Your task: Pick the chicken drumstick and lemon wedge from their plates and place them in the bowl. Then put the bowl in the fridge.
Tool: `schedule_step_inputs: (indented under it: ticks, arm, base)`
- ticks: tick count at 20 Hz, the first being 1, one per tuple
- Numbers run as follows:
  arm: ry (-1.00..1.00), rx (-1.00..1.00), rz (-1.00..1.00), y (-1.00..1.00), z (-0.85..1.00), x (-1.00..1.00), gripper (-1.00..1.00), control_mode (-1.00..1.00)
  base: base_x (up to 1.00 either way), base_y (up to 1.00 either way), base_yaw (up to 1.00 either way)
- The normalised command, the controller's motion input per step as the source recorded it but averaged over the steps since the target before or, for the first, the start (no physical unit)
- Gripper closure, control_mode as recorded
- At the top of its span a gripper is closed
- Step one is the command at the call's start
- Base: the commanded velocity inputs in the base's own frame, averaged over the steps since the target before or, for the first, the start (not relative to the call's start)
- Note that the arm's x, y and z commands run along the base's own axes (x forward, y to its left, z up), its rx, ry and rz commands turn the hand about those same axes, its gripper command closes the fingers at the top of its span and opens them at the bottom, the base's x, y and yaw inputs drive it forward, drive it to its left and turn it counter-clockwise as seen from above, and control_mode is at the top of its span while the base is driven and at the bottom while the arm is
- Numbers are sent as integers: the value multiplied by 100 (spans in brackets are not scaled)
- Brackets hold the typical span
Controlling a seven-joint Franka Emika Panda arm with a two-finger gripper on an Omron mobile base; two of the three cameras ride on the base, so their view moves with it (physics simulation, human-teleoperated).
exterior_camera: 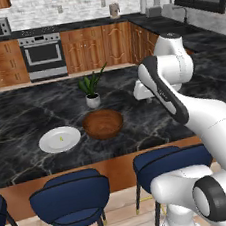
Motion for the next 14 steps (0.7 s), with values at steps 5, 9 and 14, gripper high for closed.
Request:
schedule_step_inputs:
  ticks: [5, 9, 14]
  arm:
    - [0, 0, 0, 0, 0, 0, -100, 100]
    - [0, 0, 0, 0, 0, 0, -100, 100]
    - [0, 0, 0, 0, 0, 0, -100, 100]
  base:
    - [0, 0, 0]
    - [0, 0, 0]
    - [-22, 8, -3]
